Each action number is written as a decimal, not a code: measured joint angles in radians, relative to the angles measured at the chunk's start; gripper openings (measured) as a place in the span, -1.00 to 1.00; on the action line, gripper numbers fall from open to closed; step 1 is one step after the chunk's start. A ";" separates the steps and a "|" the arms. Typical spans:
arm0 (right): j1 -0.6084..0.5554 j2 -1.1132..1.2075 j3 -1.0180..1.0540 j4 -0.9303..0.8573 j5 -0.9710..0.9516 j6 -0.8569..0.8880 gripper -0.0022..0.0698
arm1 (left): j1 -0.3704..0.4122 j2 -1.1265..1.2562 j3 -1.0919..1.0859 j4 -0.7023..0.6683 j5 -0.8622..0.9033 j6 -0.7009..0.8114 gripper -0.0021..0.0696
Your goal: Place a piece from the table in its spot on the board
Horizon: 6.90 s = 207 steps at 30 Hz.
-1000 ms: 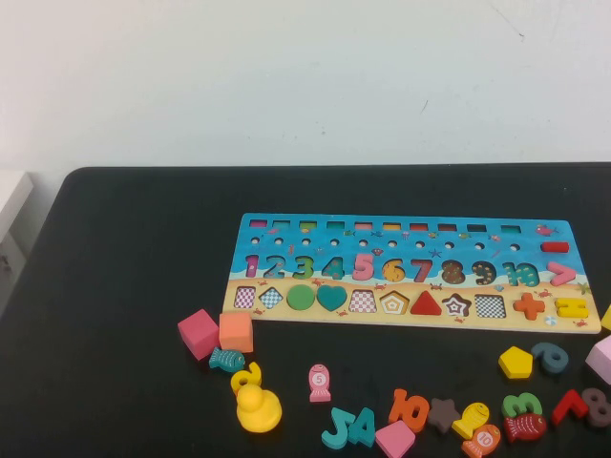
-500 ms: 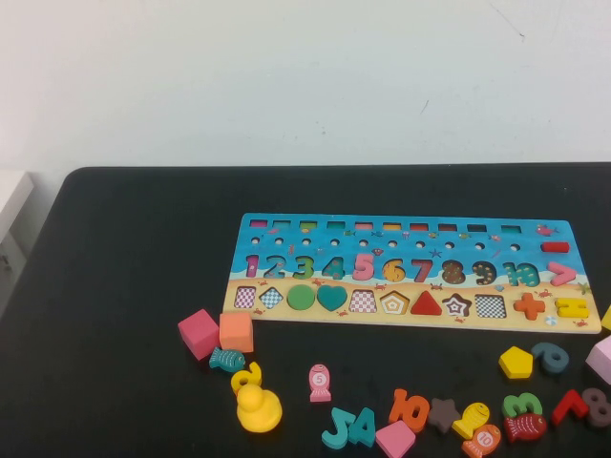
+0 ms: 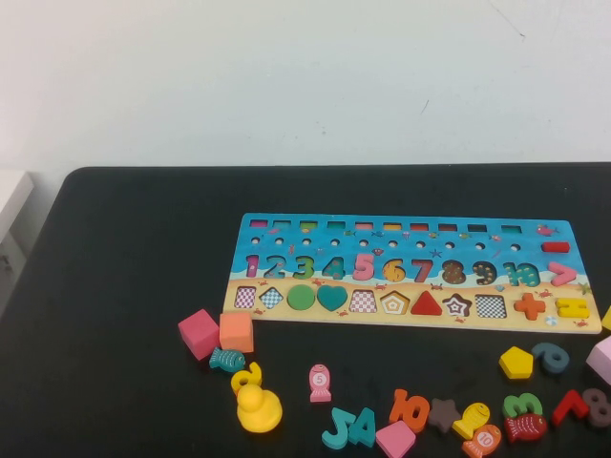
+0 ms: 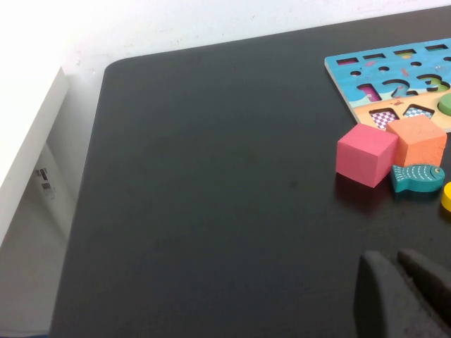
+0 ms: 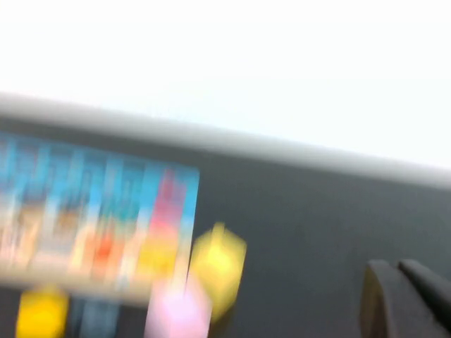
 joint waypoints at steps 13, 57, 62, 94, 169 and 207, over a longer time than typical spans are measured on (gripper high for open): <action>0.000 0.000 0.001 0.040 -0.642 0.069 -0.89 | 0.000 0.000 0.000 0.000 0.000 0.000 -0.95; 0.073 1.442 -0.798 0.279 0.707 -0.120 -0.74 | 0.000 0.000 0.000 0.000 0.000 0.000 -0.95; 0.243 1.565 -0.914 0.273 0.659 -0.051 -0.42 | 0.000 0.000 0.000 0.000 0.000 0.000 -0.95; 0.449 1.990 -1.222 -0.017 0.612 0.400 0.34 | 0.000 0.000 0.000 0.000 0.002 0.000 -0.95; 0.455 2.029 -1.235 -0.015 0.546 0.448 0.18 | 0.000 0.000 0.000 0.000 0.002 0.000 -0.95; 0.457 2.045 -1.372 0.154 0.617 0.398 0.11 | 0.000 0.000 0.000 0.000 0.002 0.000 -0.95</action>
